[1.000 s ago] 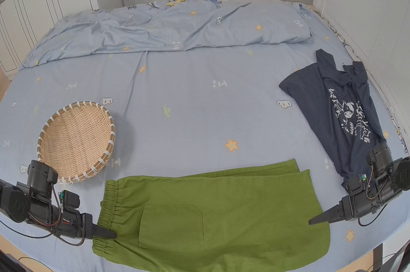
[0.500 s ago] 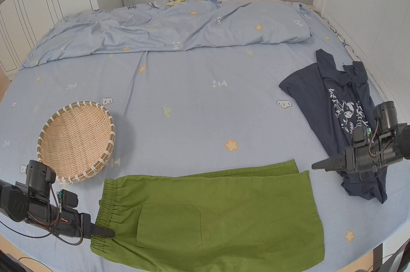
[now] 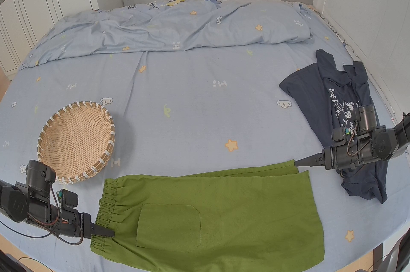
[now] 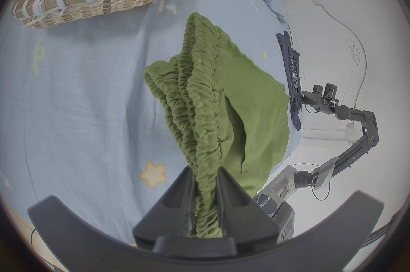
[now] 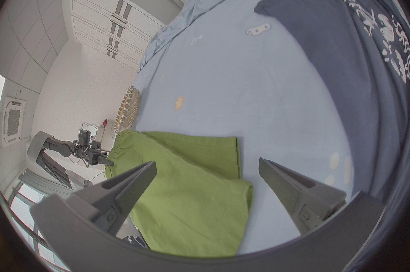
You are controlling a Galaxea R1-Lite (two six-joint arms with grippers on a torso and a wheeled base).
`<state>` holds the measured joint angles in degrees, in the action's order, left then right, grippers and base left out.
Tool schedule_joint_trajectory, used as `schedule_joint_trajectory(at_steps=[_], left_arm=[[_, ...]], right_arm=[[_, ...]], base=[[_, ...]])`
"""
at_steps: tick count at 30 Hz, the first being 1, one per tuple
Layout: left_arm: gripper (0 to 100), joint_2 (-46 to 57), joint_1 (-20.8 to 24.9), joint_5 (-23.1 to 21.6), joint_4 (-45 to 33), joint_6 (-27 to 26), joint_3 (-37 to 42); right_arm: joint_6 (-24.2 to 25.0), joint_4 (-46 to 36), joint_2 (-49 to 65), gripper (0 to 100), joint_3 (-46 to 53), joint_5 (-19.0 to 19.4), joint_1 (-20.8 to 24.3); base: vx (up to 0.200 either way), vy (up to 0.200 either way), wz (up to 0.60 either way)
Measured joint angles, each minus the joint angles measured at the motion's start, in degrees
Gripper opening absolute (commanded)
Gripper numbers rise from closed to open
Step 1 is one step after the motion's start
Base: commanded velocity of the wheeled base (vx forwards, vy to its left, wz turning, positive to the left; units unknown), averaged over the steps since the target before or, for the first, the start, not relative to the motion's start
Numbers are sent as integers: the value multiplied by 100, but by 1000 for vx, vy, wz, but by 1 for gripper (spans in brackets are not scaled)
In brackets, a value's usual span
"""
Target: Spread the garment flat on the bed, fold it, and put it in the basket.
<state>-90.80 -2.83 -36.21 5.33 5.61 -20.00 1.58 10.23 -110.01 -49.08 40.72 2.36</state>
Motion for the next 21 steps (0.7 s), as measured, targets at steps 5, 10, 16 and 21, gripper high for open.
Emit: schedule_joint_trajectory(at_steps=[5, 10, 16, 21], left_arm=[[0, -5, 0, 0, 9, 0, 6], [0, -2, 5, 0, 6, 0, 6], [0, 0, 33, 2, 11, 0, 30], [0, 2, 44, 2, 11, -2, 41]], right_arm=[[-6, 15, -83, 100, 104, 0, 28], [-4, 26, -118, 100, 138, 1, 35], [-4, 28, -149, 100, 145, -2, 63], [-4, 28, -160, 0, 158, 1, 79]], base=[[0, 0, 0], [0, 0, 0], [0, 0, 0], [0, 0, 0]])
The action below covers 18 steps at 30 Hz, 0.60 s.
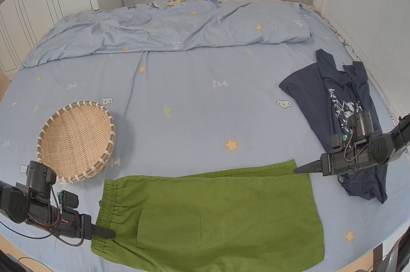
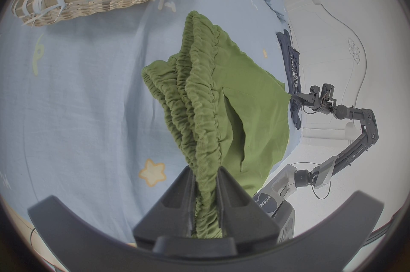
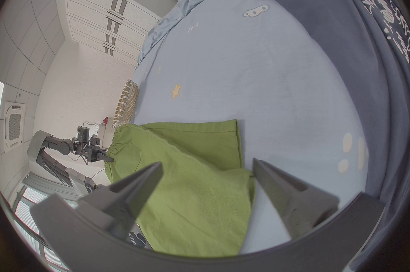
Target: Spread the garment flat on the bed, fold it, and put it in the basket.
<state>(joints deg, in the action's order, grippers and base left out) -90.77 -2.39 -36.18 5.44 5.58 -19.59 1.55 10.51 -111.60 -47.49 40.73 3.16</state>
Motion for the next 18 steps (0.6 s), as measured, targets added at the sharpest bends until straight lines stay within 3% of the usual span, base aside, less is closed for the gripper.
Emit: schedule_joint_trajectory(at_steps=[18], left_arm=[[0, 39, 20, -18, 0, 2, 27]], right_arm=[[-5, 24, -41, 0, 67, -4, -116]], base=[[0, 0, 0]])
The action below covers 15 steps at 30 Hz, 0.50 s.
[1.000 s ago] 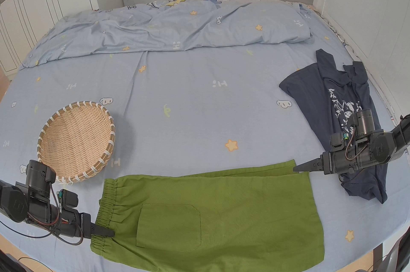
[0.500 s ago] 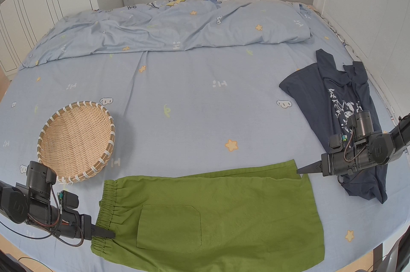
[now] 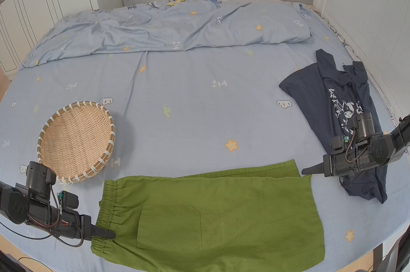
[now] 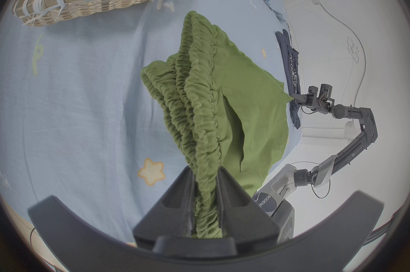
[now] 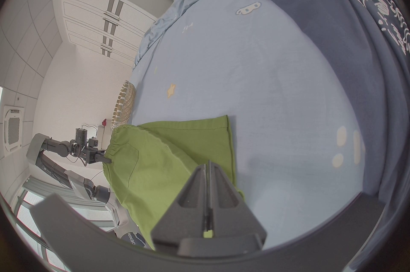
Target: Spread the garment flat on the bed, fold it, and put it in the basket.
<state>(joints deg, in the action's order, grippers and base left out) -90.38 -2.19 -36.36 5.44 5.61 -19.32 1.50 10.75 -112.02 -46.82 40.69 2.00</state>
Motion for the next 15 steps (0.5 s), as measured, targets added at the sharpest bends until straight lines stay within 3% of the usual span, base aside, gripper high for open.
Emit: schedule_joint_trajectory(at_steps=[4, 5, 9, 15], left_arm=[[0, 0, 2, -1, 0, 0, 0], [0, -2, 2, 0, 0, 0, 4], [0, -5, 2, -1, 2, -2, 11], [0, -11, 5, -1, 6, 0, 22]], right_arm=[[-96, 51, 6, 0, -4, -5, -93], [-129, 77, 9, 100, 7, -7, -116], [-172, 334, 13, 100, 129, -7, -165], [-155, 1382, 6, 100, 507, 15, -165]], base=[[0, 0, 0], [0, 0, 0], [0, 0, 0], [0, 0, 0]])
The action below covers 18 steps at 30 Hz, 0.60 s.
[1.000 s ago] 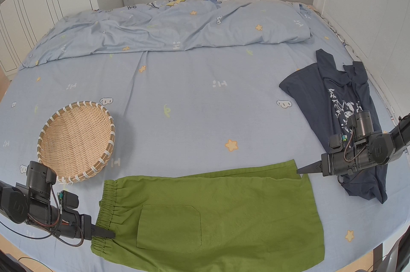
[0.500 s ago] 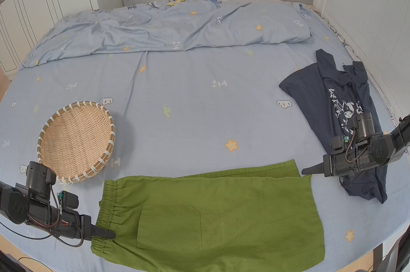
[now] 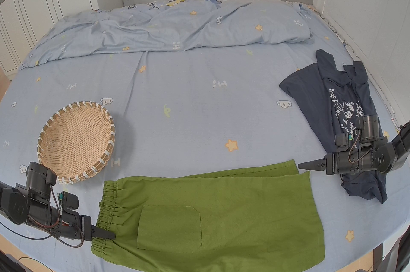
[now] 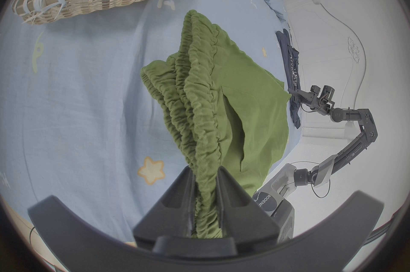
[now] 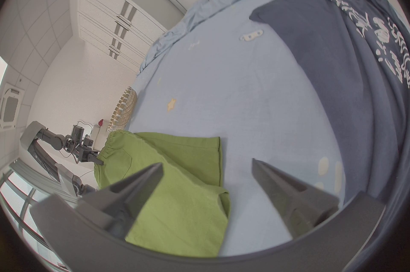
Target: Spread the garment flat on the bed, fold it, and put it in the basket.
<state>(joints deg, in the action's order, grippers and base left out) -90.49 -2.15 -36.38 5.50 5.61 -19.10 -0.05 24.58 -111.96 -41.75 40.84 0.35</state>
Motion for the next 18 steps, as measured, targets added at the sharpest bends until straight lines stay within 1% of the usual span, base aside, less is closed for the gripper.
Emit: schedule_joint_trajectory(at_steps=[3, 13, 16, 17, 18], left_arm=[[0, -2, 9, 1, 2, 0, 4], [0, -9, 13, 0, 2, 0, 4], [0, -13, 13, 0, 2, -2, 1], [0, -16, 15, -2, 2, 0, -2], [0, -16, 15, 0, 2, 0, -2]], right_arm=[[12, 227, -9, 100, 207, 7, 28], [16, 352, -22, 100, 455, 2, 96], [16, 514, -22, 100, 534, 2, 113], [16, 545, -22, 0, 568, 2, 132], [15, 552, -22, 0, 592, 2, 154]], base=[[0, 0, 0], [0, 0, 0], [0, 0, 0], [0, 0, 0], [0, 0, 0]])
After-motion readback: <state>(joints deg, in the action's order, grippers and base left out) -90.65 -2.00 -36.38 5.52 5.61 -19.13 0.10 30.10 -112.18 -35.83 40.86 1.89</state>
